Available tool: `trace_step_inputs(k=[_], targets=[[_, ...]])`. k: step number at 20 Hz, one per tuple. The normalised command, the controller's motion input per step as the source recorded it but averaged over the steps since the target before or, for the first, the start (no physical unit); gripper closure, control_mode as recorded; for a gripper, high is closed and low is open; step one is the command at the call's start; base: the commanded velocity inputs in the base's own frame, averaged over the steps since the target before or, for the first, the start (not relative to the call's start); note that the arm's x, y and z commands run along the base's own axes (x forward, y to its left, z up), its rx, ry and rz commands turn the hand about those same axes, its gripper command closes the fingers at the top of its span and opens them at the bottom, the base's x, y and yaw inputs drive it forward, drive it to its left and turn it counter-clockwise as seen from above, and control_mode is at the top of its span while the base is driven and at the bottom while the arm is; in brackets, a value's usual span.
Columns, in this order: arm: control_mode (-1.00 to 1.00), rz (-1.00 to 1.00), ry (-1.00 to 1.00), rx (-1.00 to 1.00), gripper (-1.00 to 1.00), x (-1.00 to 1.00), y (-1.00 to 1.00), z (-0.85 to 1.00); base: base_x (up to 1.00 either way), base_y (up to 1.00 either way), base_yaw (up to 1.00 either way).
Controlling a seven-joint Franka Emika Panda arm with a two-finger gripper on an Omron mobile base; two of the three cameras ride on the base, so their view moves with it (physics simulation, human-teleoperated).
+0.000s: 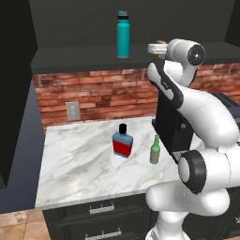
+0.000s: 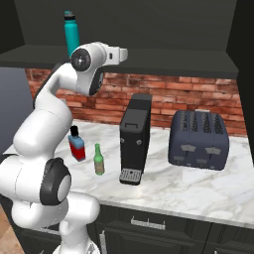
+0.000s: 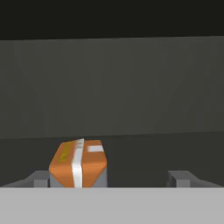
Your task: Sort all alcoholic drinks to one cabinet, and non-alcoholic drinks to the other.
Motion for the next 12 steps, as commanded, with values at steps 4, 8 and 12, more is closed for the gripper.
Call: trace_step_inputs(k=[4, 8, 12], targets=[[-1.0, -0.12, 0.08, 0.01, -1.0, -0.33, -0.13, 0.32, 0.0, 0.0, 0.0], [-1.0, -0.09, 0.13, 0.04, -1.0, -0.45, -0.02, 0.2, 0.0, 0.0, 0.0], [-1.0, -0.07, 0.15, 0.07, -1.0, -0.6, 0.0, 0.18, 0.0, 0.0, 0.0]])
